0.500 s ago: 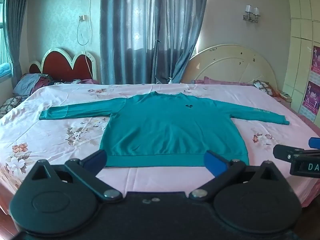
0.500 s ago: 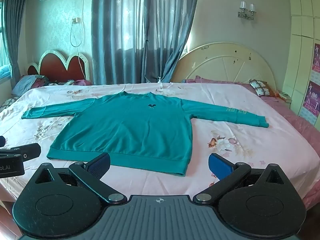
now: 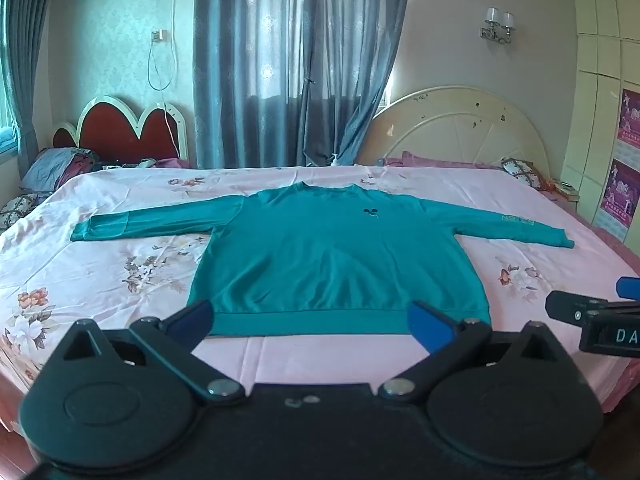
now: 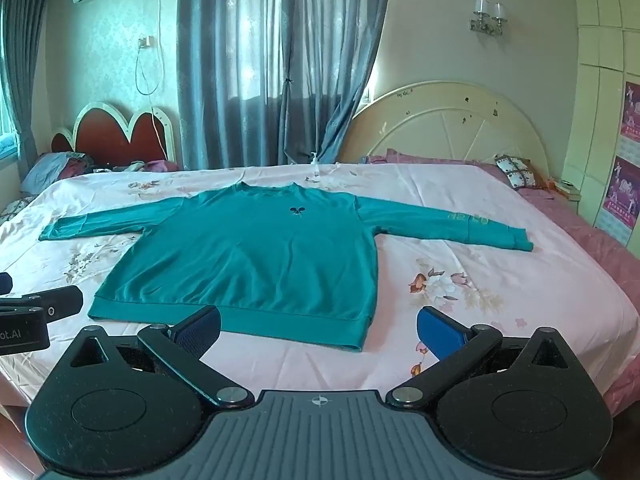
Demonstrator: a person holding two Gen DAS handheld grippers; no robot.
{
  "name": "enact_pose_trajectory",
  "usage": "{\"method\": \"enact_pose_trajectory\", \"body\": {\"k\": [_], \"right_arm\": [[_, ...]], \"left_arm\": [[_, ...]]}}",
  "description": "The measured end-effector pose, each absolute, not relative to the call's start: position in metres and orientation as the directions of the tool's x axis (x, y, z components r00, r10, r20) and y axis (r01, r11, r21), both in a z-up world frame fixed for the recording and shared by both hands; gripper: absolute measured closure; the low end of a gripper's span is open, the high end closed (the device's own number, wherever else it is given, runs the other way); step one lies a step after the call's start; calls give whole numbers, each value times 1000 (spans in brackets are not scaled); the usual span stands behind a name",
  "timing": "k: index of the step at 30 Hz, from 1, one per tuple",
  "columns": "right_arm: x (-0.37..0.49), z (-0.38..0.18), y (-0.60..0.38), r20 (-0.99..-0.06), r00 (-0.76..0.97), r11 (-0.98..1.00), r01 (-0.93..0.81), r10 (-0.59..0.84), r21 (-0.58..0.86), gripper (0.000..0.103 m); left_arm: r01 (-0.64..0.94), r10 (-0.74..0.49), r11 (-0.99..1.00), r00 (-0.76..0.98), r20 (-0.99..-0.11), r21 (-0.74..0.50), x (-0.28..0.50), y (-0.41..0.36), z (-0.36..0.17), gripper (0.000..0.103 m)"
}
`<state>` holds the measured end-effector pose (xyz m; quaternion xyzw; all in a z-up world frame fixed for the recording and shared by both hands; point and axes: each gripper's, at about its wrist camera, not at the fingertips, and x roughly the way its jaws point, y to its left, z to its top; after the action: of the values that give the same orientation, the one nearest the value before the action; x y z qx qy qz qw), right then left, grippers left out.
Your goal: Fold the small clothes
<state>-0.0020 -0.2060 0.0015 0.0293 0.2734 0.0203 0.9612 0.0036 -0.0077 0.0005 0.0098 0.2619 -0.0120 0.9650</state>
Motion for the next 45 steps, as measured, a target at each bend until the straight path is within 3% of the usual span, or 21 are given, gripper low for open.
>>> {"method": "enact_pose_trajectory", "body": {"k": [45], "right_arm": [[-5,-6,-205,-520,852,996,-28,66,80,0]], "left_arm": [[22,-17,1000,856,-516,4,6,-3,-3,0]]}}
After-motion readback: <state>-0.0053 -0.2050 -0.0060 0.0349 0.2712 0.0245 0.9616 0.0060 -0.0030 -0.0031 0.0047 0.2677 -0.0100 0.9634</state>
